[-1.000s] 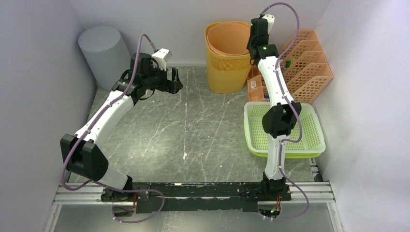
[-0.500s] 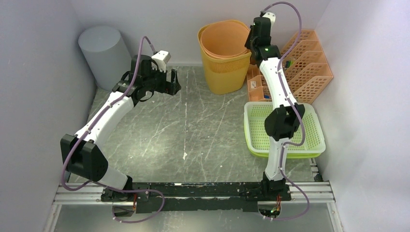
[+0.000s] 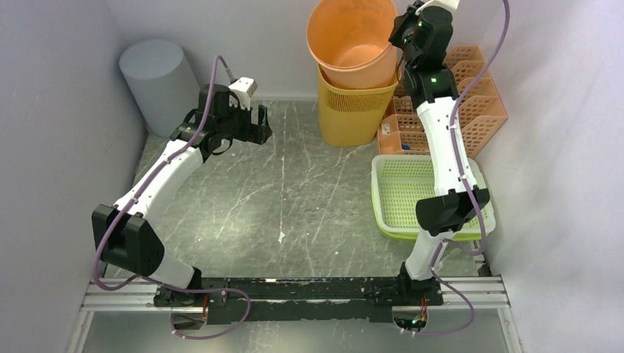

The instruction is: Turn the large container upside down

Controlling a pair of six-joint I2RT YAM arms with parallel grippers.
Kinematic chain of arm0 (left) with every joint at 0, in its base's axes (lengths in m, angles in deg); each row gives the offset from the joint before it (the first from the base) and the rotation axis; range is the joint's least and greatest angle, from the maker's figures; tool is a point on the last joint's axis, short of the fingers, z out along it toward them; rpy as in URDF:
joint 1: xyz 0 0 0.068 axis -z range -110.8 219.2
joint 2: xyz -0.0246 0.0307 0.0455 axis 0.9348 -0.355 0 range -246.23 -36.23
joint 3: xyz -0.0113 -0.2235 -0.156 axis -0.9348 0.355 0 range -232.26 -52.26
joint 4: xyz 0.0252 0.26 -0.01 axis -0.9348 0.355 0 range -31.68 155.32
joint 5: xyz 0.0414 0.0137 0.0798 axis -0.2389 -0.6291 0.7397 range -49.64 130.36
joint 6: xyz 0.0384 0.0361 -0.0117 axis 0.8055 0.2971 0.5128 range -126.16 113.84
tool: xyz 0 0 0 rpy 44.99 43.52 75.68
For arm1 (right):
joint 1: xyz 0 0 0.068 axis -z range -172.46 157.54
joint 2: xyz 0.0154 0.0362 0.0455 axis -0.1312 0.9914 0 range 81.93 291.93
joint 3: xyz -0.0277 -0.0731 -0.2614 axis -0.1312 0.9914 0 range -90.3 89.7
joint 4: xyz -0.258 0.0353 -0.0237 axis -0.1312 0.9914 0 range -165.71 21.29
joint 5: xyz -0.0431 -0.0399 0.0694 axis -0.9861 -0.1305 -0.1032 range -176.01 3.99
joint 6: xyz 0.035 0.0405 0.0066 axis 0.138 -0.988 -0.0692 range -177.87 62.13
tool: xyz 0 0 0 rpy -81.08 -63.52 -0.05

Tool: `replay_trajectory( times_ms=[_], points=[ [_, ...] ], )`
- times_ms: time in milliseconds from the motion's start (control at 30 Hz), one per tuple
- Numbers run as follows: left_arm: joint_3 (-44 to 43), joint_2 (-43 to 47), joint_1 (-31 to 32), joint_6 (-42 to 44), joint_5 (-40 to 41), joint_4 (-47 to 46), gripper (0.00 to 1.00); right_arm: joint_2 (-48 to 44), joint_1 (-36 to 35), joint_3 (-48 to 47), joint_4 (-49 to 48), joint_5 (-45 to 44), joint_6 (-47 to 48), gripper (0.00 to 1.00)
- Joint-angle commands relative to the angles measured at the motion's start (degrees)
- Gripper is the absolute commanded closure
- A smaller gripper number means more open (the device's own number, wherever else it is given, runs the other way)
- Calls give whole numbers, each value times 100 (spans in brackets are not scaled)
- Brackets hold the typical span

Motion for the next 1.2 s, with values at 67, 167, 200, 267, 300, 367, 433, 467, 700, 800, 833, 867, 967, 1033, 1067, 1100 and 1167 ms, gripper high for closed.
replay_trajectory(
  times_ms=[67,167,200,267,300,367,433,467,700,800,833,867,967,1033,1067,1100,1167],
  points=[
    [-267,37,-229,124,218,142,1,-418,12,-336,-486,165,-189,100],
    [-360,27,-353,138,206,132,1,-613,11,-456,-418,188,-170,100],
    [-392,19,-385,149,211,128,1,-701,11,-433,-405,197,-170,100],
    [-476,3,-426,174,255,171,0,-916,11,-288,-448,220,-175,100],
    [-522,-2,-437,190,285,204,0,-1025,14,-207,-487,223,-169,100],
    [-610,4,-462,214,359,241,1,-1234,10,-86,-549,243,-127,100],
    [-684,14,-496,222,416,250,0,-1390,9,-65,-609,315,-115,100],
    [-709,12,-513,217,439,256,1,-1474,7,-82,-620,367,-115,100],
    [-882,-37,-650,99,340,195,0,-1912,7,28,-528,932,-285,100],
    [-1002,-106,-688,150,410,242,1,-2085,6,-73,-445,1213,-305,100],
    [-1035,-123,-712,157,418,258,0,-2117,8,-177,-333,1281,-336,100],
    [-1070,-129,-738,162,423,261,0,-2133,6,-277,-204,1351,-389,100],
    [-1113,-137,-779,150,394,239,1,-2354,13,-158,28,1546,-573,100],
    [-1108,-149,-782,105,342,213,1,-2597,7,295,131,1557,-658,100],
    [-1100,-155,-784,79,287,196,0,-2729,11,595,169,1540,-694,100],
    [-1090,-152,-782,61,203,182,1,-2860,10,968,197,1546,-747,100],
    [-1024,-155,-782,10,111,96,1,-3089,11,1483,279,1598,-829,100]
  ],
)
